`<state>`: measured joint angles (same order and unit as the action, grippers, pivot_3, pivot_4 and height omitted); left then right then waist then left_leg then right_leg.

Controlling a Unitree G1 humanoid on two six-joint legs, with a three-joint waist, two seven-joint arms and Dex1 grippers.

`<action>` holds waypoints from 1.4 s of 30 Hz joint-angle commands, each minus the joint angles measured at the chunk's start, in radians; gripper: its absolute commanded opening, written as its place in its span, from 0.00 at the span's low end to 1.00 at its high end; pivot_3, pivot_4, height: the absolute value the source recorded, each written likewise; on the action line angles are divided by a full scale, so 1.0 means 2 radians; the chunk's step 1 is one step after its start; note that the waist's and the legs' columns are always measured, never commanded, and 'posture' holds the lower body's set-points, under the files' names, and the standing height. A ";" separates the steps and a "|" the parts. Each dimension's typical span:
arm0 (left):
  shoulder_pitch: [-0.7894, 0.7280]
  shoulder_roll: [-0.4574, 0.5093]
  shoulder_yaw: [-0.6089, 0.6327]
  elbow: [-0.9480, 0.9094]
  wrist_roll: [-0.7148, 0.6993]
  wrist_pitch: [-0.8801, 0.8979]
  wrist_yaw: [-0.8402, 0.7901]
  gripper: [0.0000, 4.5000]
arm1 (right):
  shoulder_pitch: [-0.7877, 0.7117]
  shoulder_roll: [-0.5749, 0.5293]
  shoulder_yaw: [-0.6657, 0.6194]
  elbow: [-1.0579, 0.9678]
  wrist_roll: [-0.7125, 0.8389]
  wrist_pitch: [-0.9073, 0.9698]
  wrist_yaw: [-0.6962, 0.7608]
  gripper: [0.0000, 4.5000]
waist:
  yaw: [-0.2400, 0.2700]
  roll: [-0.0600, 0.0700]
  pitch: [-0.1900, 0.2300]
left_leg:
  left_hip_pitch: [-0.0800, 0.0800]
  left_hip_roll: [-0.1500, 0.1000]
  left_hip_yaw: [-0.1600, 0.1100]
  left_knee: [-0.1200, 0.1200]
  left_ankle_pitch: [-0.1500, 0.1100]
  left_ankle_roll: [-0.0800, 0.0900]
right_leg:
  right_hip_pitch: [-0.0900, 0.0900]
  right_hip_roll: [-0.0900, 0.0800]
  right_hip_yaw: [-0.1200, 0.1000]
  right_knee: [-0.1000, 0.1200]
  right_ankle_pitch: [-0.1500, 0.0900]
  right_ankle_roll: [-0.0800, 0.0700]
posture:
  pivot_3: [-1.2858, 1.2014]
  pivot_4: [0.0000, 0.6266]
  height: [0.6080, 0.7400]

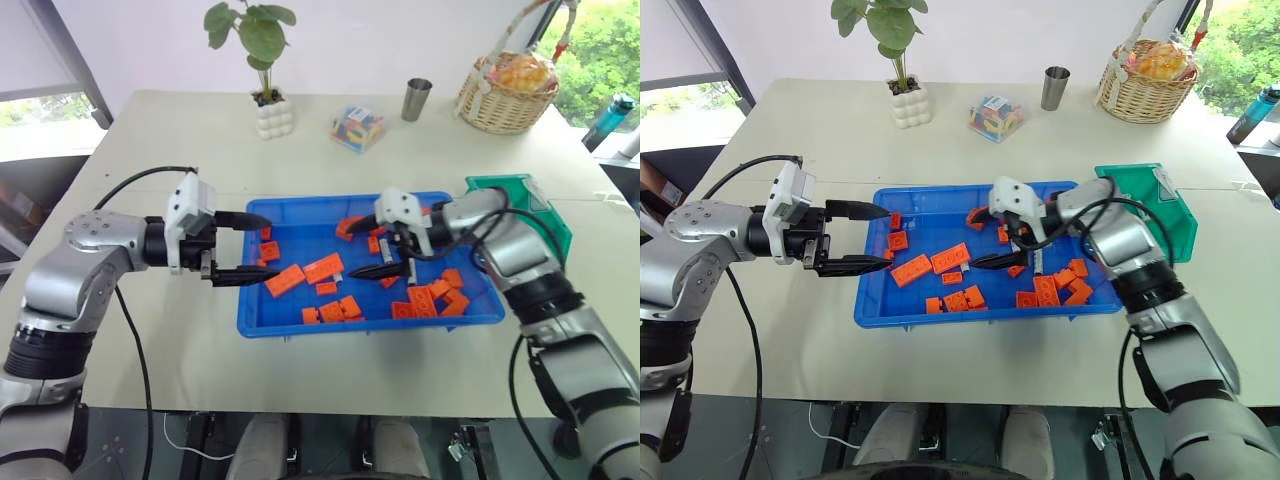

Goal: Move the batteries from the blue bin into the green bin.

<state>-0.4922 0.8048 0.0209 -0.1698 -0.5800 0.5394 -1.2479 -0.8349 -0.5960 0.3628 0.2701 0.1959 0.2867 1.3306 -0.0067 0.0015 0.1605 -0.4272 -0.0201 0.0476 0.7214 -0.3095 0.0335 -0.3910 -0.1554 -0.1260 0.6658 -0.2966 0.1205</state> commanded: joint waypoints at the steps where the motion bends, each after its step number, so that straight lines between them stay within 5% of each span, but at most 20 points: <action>1: -0.004 0.002 0.006 -0.013 -0.004 -0.007 -0.004 1.00 | -0.049 0.031 0.017 0.056 -0.025 -0.034 0.025 0.99 | -0.004 0.000 0.000 | 0.000 0.000 0.000 0.000 0.000 0.000 | 0.000 0.000 0.000 0.000 0.000 0.000 | 0.52 0.24 0.49; 18: 0.011 0.008 0.018 -0.027 -0.005 -0.009 0.004 1.00 | -0.154 0.137 0.039 0.350 -0.139 -0.190 0.036 0.99 | -0.007 0.001 0.000 | 0.000 0.000 0.000 -0.001 0.000 -0.001 | -0.001 0.001 0.000 0.000 0.000 0.000 | 0.52 0.24 0.49; 21: 0.012 0.009 0.020 -0.027 -0.004 -0.009 0.006 1.00 | -0.157 0.142 0.031 0.363 -0.138 -0.195 0.040 0.85 | -0.007 0.001 0.000 | 0.000 0.000 0.000 -0.001 0.000 -0.001 | -0.001 0.001 0.000 0.000 0.000 0.000 | 0.52 0.24 0.49; 25: 0.008 0.008 0.018 -0.025 -0.004 -0.009 0.009 1.00 | -0.154 0.145 0.019 0.357 -0.131 -0.191 0.050 0.48 | -0.007 0.001 0.001 | 0.000 0.000 0.000 -0.001 0.000 -0.001 | -0.001 0.001 0.001 0.000 0.000 0.000 | 0.52 0.24 0.49; 35: -0.008 -0.003 0.005 -0.017 0.002 -0.014 0.012 1.00 | -0.129 0.133 0.005 0.291 -0.129 -0.175 0.058 0.49 | -0.007 0.001 0.001 | 0.000 0.000 0.000 -0.001 0.000 -0.001 | -0.001 0.001 0.001 0.000 0.000 0.000 | 0.52 0.24 0.49; 42: -0.010 -0.006 0.006 -0.023 -0.001 -0.012 0.017 1.00 | -0.103 0.062 -0.087 0.098 -0.083 -0.049 -0.013 0.49 | -0.004 0.002 0.001 | -0.001 0.000 0.000 -0.001 0.000 -0.001 | -0.001 0.001 0.001 0.000 0.000 0.000 | 0.52 0.24 0.49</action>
<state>-0.4924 0.7920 0.0172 -0.1944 -0.5767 0.5304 -1.2178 -1.0348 -0.4385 0.2735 0.5840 -0.0148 0.1153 1.3636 -0.0149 0.0048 0.1633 -0.4284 -0.0199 0.0471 0.7202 -0.3088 0.0321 -0.3930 -0.1543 -0.1244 0.6665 -0.2967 0.1203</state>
